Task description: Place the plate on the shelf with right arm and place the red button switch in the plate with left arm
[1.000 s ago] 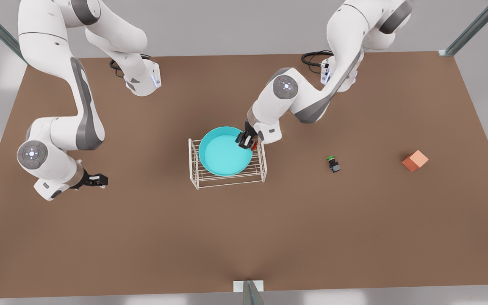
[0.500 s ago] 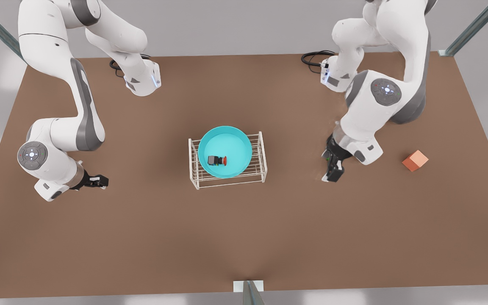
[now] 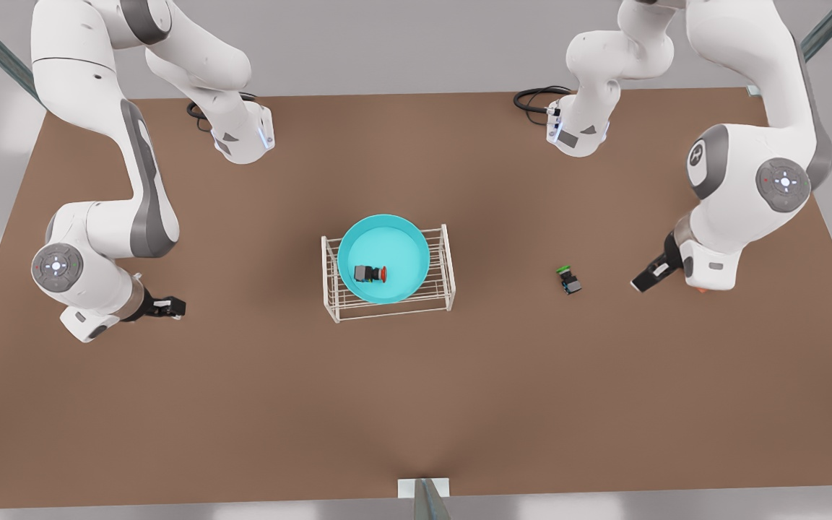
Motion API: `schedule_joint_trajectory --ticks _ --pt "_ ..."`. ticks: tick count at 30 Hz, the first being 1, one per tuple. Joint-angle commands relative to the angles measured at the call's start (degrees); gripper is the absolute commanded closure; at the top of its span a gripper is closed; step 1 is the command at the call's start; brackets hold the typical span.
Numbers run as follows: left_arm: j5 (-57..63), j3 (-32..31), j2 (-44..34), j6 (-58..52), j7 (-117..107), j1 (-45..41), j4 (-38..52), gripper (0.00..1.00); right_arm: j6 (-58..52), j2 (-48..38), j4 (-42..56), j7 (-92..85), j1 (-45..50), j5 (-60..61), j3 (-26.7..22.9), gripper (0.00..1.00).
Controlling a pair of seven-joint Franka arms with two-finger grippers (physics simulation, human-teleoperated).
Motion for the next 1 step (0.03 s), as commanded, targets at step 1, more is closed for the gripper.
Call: schedule_joint_trajectory --ticks 1 --pt "0.00 -0.01 -0.03 -0.85 43.89 0.05 0.10 0.00 -0.62 0.30 0.03 0.06 0.03 -0.14 0.01 0.00"
